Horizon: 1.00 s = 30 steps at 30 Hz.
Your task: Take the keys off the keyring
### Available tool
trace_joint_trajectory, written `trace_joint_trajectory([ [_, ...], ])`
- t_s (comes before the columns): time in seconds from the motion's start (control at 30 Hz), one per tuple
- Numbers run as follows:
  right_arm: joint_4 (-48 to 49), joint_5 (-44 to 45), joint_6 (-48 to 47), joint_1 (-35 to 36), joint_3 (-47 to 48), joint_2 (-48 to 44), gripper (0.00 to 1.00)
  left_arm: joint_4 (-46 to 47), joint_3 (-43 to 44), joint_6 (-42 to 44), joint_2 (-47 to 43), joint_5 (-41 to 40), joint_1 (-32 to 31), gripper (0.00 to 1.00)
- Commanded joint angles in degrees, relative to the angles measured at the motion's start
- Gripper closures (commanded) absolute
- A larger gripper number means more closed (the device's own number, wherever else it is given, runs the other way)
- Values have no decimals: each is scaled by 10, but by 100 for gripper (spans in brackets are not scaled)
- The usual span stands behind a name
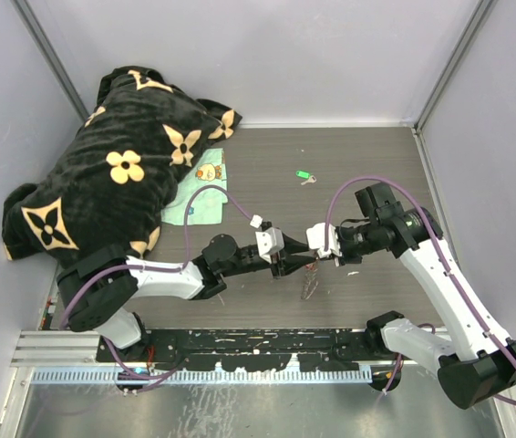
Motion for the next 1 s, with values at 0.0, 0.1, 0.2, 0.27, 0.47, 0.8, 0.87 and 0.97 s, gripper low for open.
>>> trace_joint_trajectory([
  [0.0,16,-31,1,6,10,-2,99,24,26,9,3,9,1,70],
  [0.1,19,-32,4,10,9,-2,99,16,32,7,5,13,1,71],
  [0.2,20,-32,8,11,9,-2,99,4,37,8,7,16,1,72],
  [0.27,20,-32,9,13,10,-3,99,-2,39,9,7,17,1,72],
  [0.47,22,-33,13,15,9,-4,99,-19,42,13,9,22,1,77],
  [0.8,22,-39,17,18,10,-6,99,-52,54,21,10,42,1,82],
  [0.87,23,-39,18,19,9,-8,99,-65,59,25,10,49,1,90],
  [0.97,23,-40,20,20,7,-8,99,-83,64,28,8,53,1,100],
])
